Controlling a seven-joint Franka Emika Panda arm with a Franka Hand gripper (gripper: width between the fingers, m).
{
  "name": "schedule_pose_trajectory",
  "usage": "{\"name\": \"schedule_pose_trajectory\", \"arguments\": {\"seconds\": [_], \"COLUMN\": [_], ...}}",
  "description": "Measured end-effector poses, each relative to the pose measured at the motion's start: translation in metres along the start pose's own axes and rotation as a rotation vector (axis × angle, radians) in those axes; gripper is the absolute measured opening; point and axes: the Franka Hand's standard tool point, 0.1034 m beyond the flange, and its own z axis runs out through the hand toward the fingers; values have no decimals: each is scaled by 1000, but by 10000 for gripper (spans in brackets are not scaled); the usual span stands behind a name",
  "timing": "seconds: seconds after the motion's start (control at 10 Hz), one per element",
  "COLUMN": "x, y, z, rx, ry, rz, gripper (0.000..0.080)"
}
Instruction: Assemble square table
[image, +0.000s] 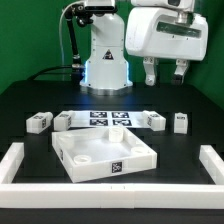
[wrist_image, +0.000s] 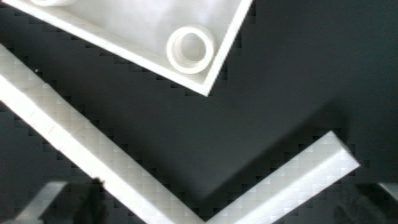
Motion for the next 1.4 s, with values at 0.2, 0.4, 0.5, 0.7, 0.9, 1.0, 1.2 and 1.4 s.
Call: {"name": "schedule_pose_trajectory", "arguments": {"seconds": [0.2,0.4,0.5,0.7,0.9,1.0,1.2,1.4], "x": [0,0,0,0,-3,-15,-37,-59], "y": [0,0,-1,-1,-1,-6,-12,-19], "z": [0,1,1,2,2,2,-5,4], "rx": [0,2,3,4,3,3,0,-17], "ry": [0,0,-1,-2,0,1,-6,17], "rz": [0,1,1,1,-27,-79,-208,-344], "gripper": [650,650,650,650,650,650,650,650]}}
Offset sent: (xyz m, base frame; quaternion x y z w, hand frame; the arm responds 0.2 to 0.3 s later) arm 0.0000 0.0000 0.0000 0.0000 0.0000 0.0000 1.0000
